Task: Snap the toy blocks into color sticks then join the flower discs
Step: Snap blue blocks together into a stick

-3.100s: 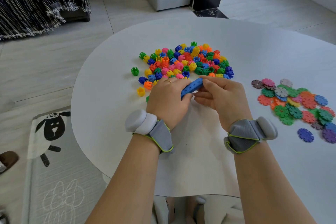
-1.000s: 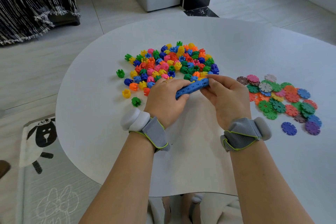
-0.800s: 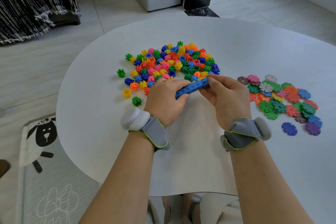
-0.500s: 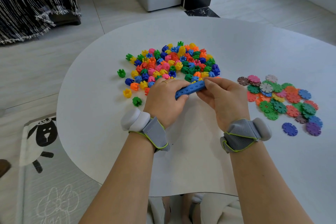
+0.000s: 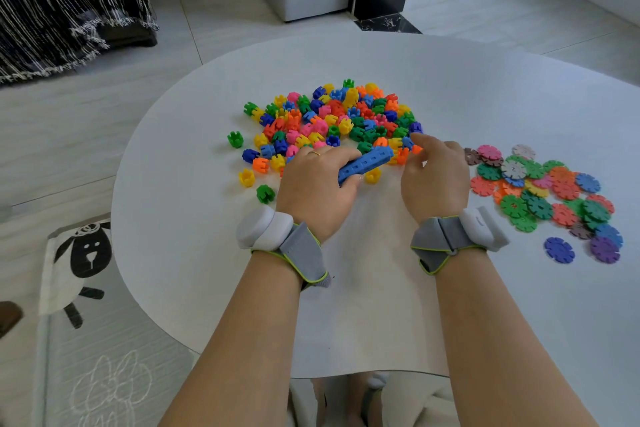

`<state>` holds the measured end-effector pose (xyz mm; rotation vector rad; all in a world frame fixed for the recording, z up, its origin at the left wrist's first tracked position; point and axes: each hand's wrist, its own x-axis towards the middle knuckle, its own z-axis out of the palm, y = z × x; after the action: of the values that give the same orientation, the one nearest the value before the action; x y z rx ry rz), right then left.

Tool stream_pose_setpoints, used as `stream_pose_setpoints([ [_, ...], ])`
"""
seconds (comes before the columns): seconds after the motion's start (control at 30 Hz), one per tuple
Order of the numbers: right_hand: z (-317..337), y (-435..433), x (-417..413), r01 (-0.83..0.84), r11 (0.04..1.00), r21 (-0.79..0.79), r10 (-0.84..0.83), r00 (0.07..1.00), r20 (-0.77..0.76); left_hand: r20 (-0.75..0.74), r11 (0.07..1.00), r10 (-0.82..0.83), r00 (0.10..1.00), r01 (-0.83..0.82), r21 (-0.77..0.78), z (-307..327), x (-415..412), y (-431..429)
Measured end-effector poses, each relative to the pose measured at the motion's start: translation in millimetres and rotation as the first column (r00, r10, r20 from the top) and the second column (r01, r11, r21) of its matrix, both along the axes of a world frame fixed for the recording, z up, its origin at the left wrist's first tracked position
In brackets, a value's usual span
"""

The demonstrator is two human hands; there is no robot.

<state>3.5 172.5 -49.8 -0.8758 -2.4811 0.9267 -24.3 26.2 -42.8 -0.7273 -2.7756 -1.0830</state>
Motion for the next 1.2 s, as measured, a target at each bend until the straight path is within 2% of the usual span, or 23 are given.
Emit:
stream_pose_setpoints([
  [0.23, 7.2, 0.0, -17.0, 0.125, 0.992, -0.002, -0.124, 0.984, 0.128, 0.009, 1.000, 0.008, 1.000, -0.008, 0.013, -0.1, -1.4, -1.3],
  [0.43, 9.1, -2.6, -16.8, 0.061, 0.998, -0.024, -0.057, 0.989, 0.138, 0.010, 1.000, 0.006, 1.000, -0.006, -0.001, -1.0, -1.4, -3.7],
  [0.6, 6.3, -12.7, -16.1, 0.115, 0.993, 0.009, -0.115, 0.981, 0.157, 0.013, 1.000, 0.023, 1.000, -0.023, -0.009, -0.9, -2.5, -5.9],
  [0.73, 7.9, -9.1, -12.1, 0.022, 0.999, -0.025, -0.017, 0.978, 0.207, 0.012, 1.000, 0.026, 1.000, -0.026, -0.014, -1.6, -3.5, -6.3],
  [0.8, 8.2, -11.2, -13.1, 0.027, 1.000, -0.002, -0.026, 0.975, 0.221, 0.012, 0.999, 0.030, 0.999, -0.030, -0.020, -1.9, -3.5, -5.8],
  [0.9, 9.2, -17.2, -14.3, 0.078, 0.995, 0.062, -0.090, 0.972, 0.217, 0.012, 0.999, 0.030, 0.999, -0.030, -0.031, -2.1, -3.1, -6.1],
  [1.03, 8.2, -16.7, -13.0, 0.014, 0.997, 0.077, -0.031, 0.973, 0.228, 0.006, 0.999, 0.021, 1.000, -0.021, -0.041, -2.6, -3.6, -7.4],
  [1.2, 5.2, -19.5, -15.3, 0.087, 0.993, 0.074, -0.099, 0.979, 0.178, 0.008, 0.999, 0.027, 1.000, -0.027, -0.044, -2.7, -3.9, -7.1],
])
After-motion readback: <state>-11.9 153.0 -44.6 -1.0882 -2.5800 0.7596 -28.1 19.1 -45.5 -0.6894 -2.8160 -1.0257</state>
